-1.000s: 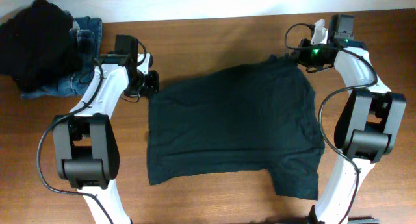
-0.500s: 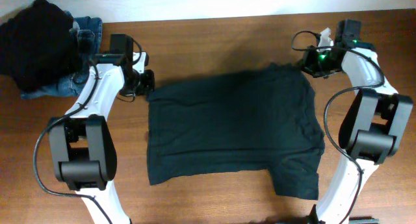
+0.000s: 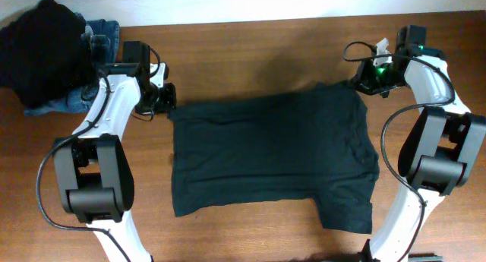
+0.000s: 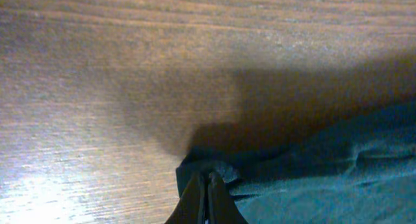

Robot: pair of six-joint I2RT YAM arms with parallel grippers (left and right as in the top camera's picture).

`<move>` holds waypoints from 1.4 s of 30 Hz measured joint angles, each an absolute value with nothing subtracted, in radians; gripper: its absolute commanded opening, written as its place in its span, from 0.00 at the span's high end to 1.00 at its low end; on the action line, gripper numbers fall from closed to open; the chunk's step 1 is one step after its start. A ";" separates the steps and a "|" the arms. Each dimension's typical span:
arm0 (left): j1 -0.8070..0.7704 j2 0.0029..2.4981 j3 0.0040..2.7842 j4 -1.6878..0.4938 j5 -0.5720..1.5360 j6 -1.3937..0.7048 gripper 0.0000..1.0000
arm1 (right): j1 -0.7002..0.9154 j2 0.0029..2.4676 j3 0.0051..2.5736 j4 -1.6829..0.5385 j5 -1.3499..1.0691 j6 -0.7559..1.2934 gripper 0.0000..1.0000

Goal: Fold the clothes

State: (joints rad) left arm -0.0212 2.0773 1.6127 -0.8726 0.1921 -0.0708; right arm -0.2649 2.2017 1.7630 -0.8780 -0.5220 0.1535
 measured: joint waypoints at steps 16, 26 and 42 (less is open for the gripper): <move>-0.026 2.077 1.613 -0.984 0.362 -0.044 0.99 | -0.272 2.202 1.763 -0.887 -0.435 0.149 0.96; -0.043 2.077 1.613 -1.007 0.369 -0.044 0.99 | -0.300 2.202 1.763 -0.945 -0.427 0.127 0.96; -0.043 2.077 1.613 -1.002 0.272 -0.044 0.99 | -0.300 2.131 1.763 -0.986 -0.427 0.123 0.96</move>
